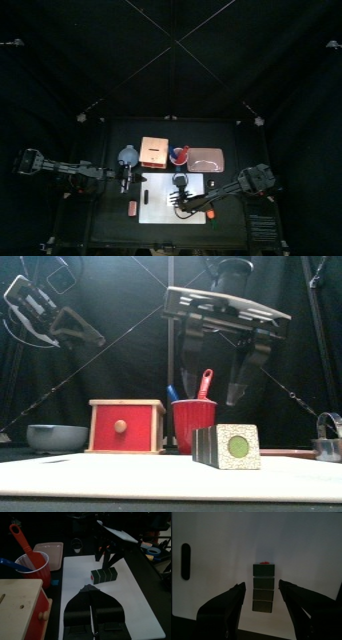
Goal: Place sushi on board then cut the sushi with the knife then place the pieces on the plate
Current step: Pick knife at handle with right hand
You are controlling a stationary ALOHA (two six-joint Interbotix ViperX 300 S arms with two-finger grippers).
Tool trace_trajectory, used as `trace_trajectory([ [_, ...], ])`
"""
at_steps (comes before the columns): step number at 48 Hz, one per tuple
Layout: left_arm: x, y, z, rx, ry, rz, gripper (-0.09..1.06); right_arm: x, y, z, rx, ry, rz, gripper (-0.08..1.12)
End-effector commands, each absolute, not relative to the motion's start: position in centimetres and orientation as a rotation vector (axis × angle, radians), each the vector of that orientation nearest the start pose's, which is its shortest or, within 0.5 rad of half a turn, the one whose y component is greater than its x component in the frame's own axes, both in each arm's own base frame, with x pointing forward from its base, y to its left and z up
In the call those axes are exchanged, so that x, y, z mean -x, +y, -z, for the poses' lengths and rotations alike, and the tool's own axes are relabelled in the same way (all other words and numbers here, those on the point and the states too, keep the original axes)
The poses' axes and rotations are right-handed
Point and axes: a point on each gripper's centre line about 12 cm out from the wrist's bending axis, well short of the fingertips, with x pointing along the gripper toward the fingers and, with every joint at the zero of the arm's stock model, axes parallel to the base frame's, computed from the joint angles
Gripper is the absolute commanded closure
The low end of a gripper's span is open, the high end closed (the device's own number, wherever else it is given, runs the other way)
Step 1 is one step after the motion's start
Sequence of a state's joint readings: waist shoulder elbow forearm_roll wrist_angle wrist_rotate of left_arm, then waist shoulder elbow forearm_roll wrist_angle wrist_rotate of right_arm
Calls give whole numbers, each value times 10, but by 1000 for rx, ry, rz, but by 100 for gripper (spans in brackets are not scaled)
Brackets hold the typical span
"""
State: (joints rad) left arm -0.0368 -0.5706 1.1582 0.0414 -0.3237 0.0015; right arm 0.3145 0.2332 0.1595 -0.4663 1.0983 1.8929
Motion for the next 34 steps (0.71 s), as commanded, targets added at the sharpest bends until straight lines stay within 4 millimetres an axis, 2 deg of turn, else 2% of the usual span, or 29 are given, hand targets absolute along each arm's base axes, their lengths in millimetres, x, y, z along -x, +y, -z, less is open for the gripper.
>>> trace_trajectory([
  [1,-253,-11,-224,-42,231,55,99,-399,76,-220,-884,848,994,16],
  [14,-250,-11,-232,-40,197,54,99,-369,34,-264,-785,819,805,17],
  [25,-249,-9,-233,-38,194,48,99,-333,-22,-306,-737,768,686,17],
  [34,-249,-8,-233,-28,194,41,99,-308,-62,-327,-660,782,625,17],
])
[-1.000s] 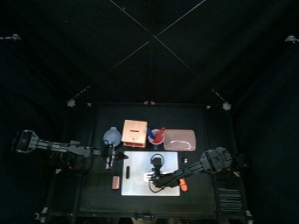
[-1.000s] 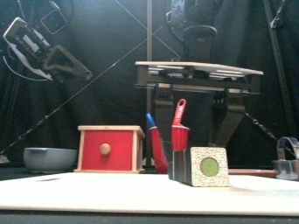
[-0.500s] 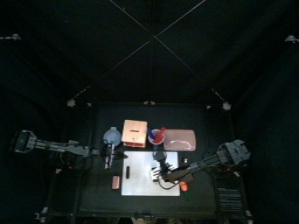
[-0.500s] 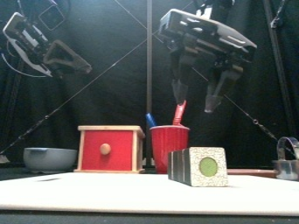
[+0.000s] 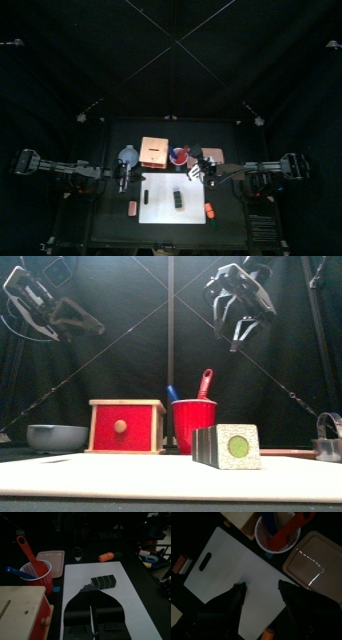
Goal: Place sushi on board then cut the sushi with the knife then place the pieces on the plate
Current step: Pick knife at handle with right hand
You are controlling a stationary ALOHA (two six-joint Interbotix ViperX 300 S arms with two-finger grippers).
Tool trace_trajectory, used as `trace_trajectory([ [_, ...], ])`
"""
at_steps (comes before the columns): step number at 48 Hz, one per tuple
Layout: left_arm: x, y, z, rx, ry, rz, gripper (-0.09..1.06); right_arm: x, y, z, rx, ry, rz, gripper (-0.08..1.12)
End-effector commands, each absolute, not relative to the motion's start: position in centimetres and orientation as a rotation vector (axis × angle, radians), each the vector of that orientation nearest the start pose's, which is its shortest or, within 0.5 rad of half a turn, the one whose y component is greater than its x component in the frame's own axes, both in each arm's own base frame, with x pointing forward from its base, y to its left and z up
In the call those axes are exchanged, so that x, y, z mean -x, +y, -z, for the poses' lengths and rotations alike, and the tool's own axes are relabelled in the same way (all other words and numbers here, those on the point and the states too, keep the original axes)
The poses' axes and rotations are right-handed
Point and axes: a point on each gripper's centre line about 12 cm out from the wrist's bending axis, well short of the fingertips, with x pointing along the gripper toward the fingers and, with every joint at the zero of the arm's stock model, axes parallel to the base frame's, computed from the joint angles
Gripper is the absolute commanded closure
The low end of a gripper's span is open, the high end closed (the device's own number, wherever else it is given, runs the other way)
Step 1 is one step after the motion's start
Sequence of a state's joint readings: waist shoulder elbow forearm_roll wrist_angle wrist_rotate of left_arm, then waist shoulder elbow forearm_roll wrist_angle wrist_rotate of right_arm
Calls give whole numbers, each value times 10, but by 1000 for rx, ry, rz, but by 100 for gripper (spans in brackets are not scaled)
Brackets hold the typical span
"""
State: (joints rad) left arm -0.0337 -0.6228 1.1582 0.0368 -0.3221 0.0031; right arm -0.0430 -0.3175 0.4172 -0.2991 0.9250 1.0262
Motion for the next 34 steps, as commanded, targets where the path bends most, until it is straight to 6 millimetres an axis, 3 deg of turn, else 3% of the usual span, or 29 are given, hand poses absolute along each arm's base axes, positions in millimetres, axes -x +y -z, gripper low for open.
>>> trace_trajectory([
  [1,-249,-9,-233,-25,194,41,99,-306,-67,-329,-647,785,616,17],
  [17,-250,-3,-233,-7,193,13,99,-293,-128,-362,-566,836,453,17],
  [26,-249,-2,-234,12,187,4,99,-298,-157,-361,-523,946,375,17],
  [34,-249,-1,-232,43,193,-10,99,-315,-175,-355,-519,1021,268,17],
])
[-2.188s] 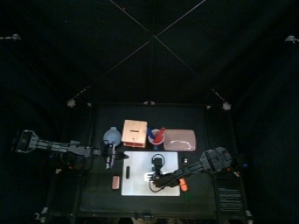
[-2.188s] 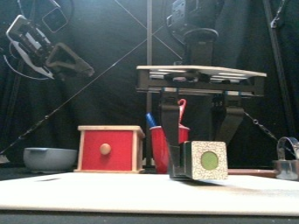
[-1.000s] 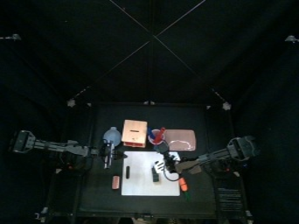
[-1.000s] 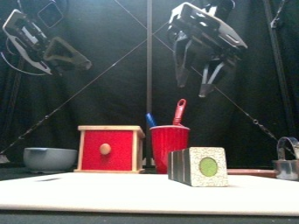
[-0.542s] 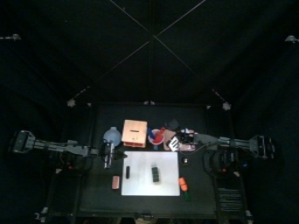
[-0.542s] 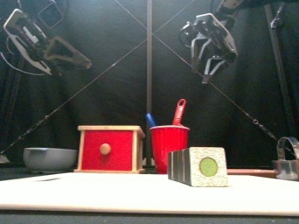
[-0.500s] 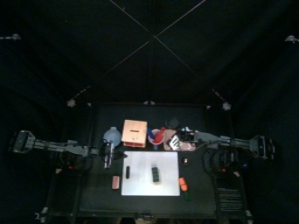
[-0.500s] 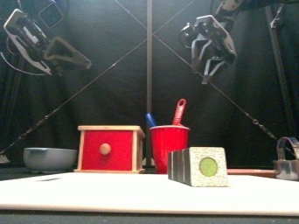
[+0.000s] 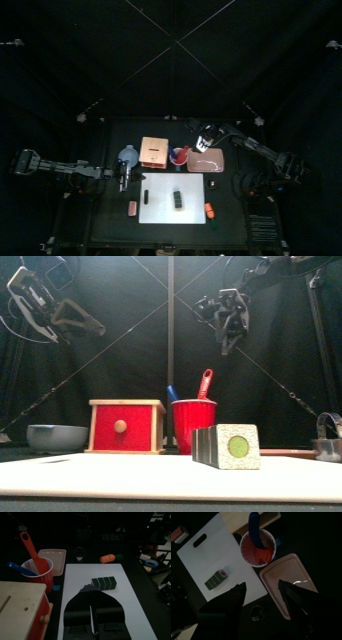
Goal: Place sushi on board then cut the sushi with the knife then place the pieces on the plate
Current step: Pick knife at handle with right hand
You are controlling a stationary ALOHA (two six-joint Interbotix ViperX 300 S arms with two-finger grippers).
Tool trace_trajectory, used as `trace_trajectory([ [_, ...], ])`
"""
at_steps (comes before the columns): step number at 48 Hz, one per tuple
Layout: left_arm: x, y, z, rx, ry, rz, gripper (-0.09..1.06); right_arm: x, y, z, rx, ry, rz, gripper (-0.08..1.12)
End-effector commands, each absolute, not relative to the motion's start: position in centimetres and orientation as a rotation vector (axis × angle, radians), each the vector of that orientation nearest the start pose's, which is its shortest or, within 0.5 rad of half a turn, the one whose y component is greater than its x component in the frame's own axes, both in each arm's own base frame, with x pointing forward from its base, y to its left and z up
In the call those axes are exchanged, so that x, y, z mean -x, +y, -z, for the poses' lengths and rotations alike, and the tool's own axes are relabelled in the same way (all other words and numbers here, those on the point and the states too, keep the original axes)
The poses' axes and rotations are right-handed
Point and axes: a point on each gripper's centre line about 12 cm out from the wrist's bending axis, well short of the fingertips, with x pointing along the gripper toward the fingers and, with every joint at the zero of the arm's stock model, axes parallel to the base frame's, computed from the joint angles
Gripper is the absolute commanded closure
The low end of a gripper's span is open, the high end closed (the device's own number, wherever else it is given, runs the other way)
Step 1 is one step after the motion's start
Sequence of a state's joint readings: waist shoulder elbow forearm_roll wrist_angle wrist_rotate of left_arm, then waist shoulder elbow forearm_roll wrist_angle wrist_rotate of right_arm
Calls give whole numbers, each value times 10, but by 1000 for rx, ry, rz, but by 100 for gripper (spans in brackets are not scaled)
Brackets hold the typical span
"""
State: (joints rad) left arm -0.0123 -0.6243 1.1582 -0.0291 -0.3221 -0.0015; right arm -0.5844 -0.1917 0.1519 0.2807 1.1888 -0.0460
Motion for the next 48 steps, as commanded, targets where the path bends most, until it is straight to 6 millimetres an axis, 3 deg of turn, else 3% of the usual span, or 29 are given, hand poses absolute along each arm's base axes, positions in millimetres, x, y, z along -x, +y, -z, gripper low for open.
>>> trace_trajectory([
  [1,-249,0,-233,44,192,-11,99,-317,-176,-355,-521,1029,257,17],
  [17,-248,0,-230,48,200,-13,99,-347,-211,-322,-602,1207,168,17],
  [27,-247,-1,-228,48,204,-11,99,-367,-224,-313,-600,1229,141,17],
  [48,-244,-1,-222,46,221,-12,99,-377,-222,-271,-632,1344,114,17],
])
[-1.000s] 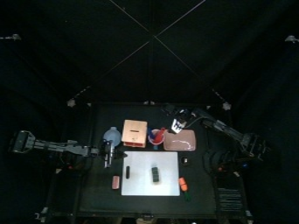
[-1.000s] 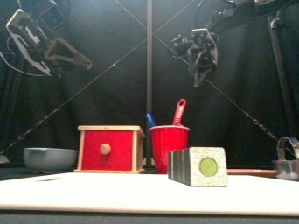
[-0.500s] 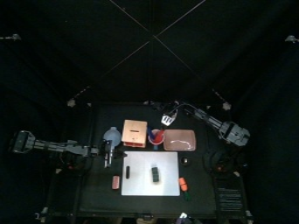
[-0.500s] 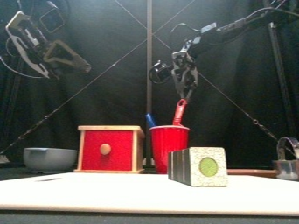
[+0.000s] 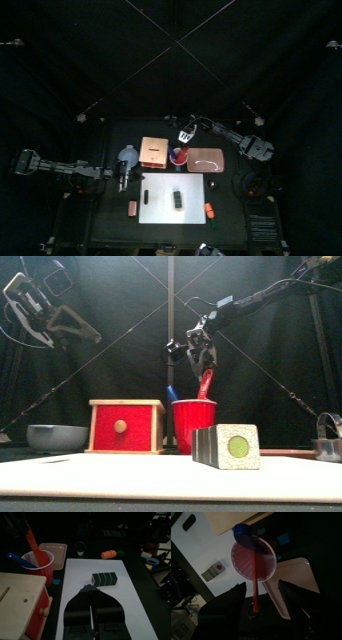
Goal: Place sushi on board then cut the sushi with the knife then place the pieces on the plate
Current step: Pick knife at handle with right hand
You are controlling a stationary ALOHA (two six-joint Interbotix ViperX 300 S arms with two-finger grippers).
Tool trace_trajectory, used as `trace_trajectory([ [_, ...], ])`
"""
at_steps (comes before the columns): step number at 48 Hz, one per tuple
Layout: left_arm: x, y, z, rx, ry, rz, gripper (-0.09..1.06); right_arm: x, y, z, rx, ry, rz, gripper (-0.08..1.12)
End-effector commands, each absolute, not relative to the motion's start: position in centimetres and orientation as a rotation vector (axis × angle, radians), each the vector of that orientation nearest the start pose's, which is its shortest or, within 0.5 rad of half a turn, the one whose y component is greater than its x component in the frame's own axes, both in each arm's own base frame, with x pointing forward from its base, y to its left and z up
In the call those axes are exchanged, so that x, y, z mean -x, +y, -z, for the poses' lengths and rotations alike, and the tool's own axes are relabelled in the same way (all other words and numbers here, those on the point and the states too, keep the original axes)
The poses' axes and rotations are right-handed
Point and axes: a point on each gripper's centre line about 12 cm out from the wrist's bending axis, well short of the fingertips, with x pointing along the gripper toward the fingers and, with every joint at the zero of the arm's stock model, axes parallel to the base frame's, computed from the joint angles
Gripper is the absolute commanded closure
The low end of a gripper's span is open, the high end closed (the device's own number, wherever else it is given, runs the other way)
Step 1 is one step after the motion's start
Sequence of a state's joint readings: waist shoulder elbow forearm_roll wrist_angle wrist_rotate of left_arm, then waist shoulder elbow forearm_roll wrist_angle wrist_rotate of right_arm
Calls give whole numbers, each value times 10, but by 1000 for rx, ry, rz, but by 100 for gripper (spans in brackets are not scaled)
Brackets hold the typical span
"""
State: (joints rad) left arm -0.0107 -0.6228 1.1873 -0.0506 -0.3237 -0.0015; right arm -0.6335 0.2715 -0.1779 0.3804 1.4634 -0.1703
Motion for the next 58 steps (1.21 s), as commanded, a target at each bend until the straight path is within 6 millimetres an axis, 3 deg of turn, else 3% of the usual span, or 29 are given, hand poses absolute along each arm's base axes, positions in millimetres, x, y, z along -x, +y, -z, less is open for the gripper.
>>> trace_trajectory([
  [1,-244,-1,-222,46,223,-12,99,-377,-221,-269,-634,1349,113,17],
  [34,-242,0,-219,48,230,-14,99,-383,-204,-251,-635,1405,75,19],
  [58,-242,0,-217,48,236,-14,99,-383,-205,-250,-651,1413,75,56],
])
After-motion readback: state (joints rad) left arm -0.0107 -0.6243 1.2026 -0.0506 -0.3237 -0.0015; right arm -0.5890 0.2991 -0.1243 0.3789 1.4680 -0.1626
